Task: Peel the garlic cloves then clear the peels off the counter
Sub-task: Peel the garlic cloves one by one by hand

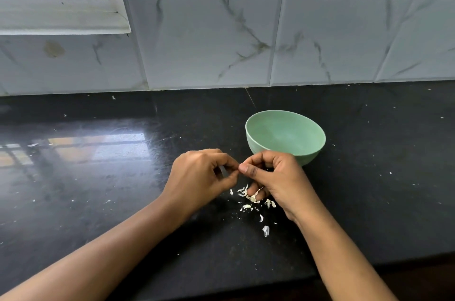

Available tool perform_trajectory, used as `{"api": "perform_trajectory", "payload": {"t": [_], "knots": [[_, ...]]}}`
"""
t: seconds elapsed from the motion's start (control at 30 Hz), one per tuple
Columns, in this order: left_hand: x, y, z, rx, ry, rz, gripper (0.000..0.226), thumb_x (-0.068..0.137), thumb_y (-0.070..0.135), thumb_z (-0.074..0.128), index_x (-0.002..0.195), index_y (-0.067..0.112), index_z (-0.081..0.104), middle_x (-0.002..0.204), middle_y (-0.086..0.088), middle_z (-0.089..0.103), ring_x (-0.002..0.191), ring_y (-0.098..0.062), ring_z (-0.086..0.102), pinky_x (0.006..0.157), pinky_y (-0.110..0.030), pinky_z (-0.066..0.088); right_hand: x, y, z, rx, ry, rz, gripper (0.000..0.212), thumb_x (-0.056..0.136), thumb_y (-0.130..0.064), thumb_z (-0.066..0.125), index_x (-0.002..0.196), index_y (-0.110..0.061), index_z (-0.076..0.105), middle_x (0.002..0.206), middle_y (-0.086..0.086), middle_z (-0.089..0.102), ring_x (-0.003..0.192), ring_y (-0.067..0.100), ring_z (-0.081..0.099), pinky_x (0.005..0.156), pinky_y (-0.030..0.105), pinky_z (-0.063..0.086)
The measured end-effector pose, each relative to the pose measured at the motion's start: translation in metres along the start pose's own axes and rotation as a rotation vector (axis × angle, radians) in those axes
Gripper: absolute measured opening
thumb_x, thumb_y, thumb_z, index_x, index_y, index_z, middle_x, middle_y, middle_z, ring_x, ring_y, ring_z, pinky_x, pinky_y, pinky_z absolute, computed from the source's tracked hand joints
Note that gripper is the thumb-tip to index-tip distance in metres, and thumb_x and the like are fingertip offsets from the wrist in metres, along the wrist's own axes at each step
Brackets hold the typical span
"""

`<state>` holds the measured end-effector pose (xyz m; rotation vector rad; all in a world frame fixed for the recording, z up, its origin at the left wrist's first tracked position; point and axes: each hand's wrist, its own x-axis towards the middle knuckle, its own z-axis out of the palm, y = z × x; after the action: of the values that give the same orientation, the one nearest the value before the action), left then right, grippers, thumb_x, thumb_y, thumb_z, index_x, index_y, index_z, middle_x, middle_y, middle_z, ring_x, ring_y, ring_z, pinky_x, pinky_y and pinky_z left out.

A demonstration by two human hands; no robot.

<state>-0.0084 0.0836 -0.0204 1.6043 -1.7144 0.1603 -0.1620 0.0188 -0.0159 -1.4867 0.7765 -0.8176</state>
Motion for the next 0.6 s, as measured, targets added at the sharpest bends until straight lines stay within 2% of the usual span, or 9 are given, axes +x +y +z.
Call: {"api": "perform_trajectory", "payload": {"t": [0.13, 0.27, 0.47, 0.53, 0.6], "knots": [[-0.001, 0.002, 0.0, 0.038, -0.015, 0.055, 0.022, 0.074, 0.047, 0.055, 0.077, 0.034, 0.072, 0.068, 0.017, 0.064, 0.06, -0.002, 0.057, 0.048, -0.029, 0.052, 0.001, 0.005, -0.005, -0.01, -0.01, 0.004, 0.005, 0.084, -0.004, 0.067, 0.08, -0.002, 0.067, 0.063, 0.009, 0.061, 0.039, 0.012, 0.054, 0.036, 0.019, 0.041], [-0.001, 0.001, -0.001, 0.018, -0.016, 0.054, 0.023, 0.075, 0.048, 0.055, 0.078, 0.033, 0.073, 0.069, 0.016, 0.065, 0.061, -0.003, 0.057, 0.05, -0.03, 0.053, 0.0, 0.011, -0.006, -0.064, -0.016, -0.024, 0.012, 0.088, -0.007, 0.063, 0.077, -0.01, 0.067, 0.063, 0.005, 0.063, 0.045, 0.016, 0.055, 0.039, 0.02, 0.042], [-0.001, 0.0, 0.002, -0.06, -0.081, 0.028, 0.024, 0.077, 0.05, 0.055, 0.079, 0.032, 0.071, 0.068, 0.02, 0.061, 0.06, -0.001, 0.059, 0.054, -0.029, 0.053, 0.0, 0.018, -0.01, -0.217, -0.036, -0.106, 0.015, 0.094, -0.011, 0.057, 0.08, -0.012, 0.064, 0.063, 0.002, 0.061, 0.051, 0.019, 0.057, 0.043, 0.027, 0.045], [-0.001, 0.0, 0.003, -0.111, -0.098, -0.01, 0.023, 0.077, 0.05, 0.058, 0.08, 0.032, 0.071, 0.066, 0.02, 0.062, 0.059, -0.001, 0.06, 0.056, -0.028, 0.052, 0.0, 0.02, -0.01, -0.237, -0.036, -0.13, 0.016, 0.094, -0.012, 0.055, 0.08, -0.012, 0.063, 0.063, 0.001, 0.059, 0.051, 0.02, 0.056, 0.043, 0.028, 0.045], [-0.001, 0.0, 0.004, -0.164, -0.098, -0.051, 0.016, 0.076, 0.046, 0.066, 0.082, 0.032, 0.07, 0.064, 0.018, 0.064, 0.058, -0.001, 0.06, 0.055, -0.021, 0.049, 0.001, 0.021, -0.012, -0.249, -0.04, -0.159, 0.016, 0.095, -0.013, 0.055, 0.08, -0.013, 0.062, 0.064, 0.001, 0.058, 0.052, 0.023, 0.055, 0.044, 0.029, 0.045]]}}
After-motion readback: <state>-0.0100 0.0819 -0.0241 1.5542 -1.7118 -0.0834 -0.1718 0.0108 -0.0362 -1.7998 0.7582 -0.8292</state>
